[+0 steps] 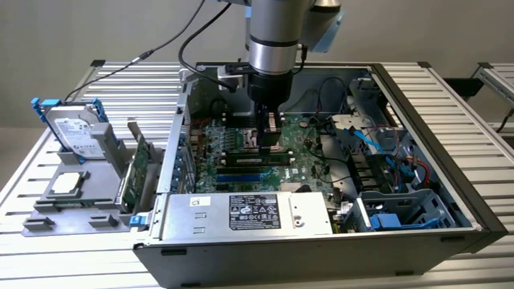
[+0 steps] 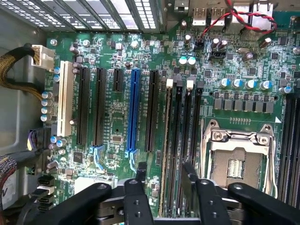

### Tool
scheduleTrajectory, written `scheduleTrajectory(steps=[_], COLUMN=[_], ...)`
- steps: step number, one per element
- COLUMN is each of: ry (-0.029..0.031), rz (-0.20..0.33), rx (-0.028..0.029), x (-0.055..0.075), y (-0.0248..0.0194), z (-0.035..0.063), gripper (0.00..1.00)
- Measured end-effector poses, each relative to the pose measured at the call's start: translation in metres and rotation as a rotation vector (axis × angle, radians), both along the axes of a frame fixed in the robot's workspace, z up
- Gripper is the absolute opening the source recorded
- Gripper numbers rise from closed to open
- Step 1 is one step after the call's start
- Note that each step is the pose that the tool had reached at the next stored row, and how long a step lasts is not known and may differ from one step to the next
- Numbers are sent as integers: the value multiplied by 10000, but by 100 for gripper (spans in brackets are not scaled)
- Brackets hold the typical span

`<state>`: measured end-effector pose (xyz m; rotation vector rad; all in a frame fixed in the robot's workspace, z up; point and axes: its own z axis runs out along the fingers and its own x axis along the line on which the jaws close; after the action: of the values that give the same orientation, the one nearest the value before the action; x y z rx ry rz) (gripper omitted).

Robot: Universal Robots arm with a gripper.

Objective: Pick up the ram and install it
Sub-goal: 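Insert the ram into the slot, then press down the ram until it locks into place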

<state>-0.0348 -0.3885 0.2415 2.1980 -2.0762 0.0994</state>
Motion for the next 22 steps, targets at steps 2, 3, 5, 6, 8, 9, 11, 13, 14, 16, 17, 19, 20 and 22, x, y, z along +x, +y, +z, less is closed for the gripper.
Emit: scheduleTrajectory(steps=[2, 3, 5, 6, 8, 9, 11, 13, 14, 16, 17, 19, 20, 22], ry=[1, 1, 1, 1, 1, 2, 2, 1, 1, 1, 1, 1, 1, 2], rz=[-1, 0, 0, 0, 0, 0, 0, 0, 0, 0, -1, 0, 0, 0], rx=[-2, -1, -1, -2, -2, -2, -2, -2, -2, -2, -1, -2, -2, -4], x=[0, 0, 0, 0, 0, 0, 0, 0, 0, 0, 0, 0, 0, 0], y=[0, 0, 0, 0, 0, 0, 0, 0, 0, 0, 0, 0, 0, -1], z=[3, 4, 6, 8, 10, 11, 13, 15, 16, 18, 19, 22, 22, 20], gripper=[31, 25, 19, 13, 11, 11, 11, 11, 11, 11, 11, 11, 11, 11])
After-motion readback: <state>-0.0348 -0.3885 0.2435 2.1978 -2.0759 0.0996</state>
